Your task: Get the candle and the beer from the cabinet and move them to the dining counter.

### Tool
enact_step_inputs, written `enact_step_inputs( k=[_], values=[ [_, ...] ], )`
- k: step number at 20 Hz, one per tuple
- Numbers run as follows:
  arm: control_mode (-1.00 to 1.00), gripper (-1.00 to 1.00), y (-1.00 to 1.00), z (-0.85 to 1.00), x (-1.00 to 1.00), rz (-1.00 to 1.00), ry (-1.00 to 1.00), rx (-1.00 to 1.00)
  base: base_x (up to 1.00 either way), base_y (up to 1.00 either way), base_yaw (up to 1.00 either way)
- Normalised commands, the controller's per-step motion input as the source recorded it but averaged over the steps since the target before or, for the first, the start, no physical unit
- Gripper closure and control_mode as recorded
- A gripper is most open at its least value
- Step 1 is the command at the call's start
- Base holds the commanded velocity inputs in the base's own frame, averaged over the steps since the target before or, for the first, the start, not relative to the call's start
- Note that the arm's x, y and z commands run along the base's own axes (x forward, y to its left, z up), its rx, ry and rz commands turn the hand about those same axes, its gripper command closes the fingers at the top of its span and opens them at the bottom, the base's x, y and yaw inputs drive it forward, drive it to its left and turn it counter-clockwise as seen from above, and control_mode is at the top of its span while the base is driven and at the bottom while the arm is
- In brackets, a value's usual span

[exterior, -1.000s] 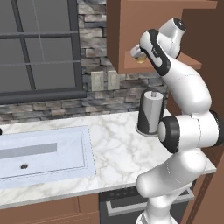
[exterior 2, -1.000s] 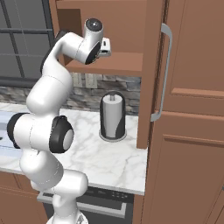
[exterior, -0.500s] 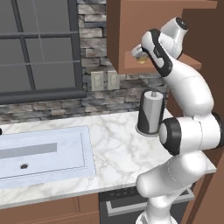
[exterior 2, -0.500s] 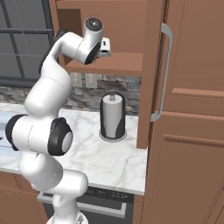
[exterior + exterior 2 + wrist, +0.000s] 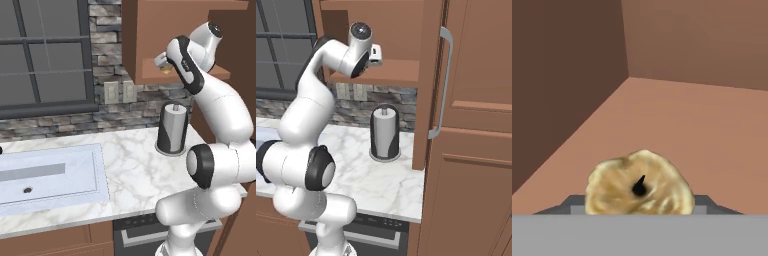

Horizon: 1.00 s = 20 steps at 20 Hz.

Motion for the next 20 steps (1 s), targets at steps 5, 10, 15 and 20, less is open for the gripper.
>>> enact_step_inputs(
  k=[5,10,15,20],
  values=[
    [-1.0,1.0,-0.04,0.04,-0.73,-0.06,-0.11,0.0,0.0,0.0,0.0],
    [-1.0,1.0,-0.03,0.23,-1.0,-0.18,-0.02,0.0,0.0,0.0,0.0],
    [-1.0,1.0,-0.01,0.29,-1.0,-0.18,0.01,0.0,0.0,0.0,0.0],
    [-1.0,1.0,0.0,0.17,-1.0,-0.05,0.03,0.02,0.0,0.0,0.0]
  ],
)
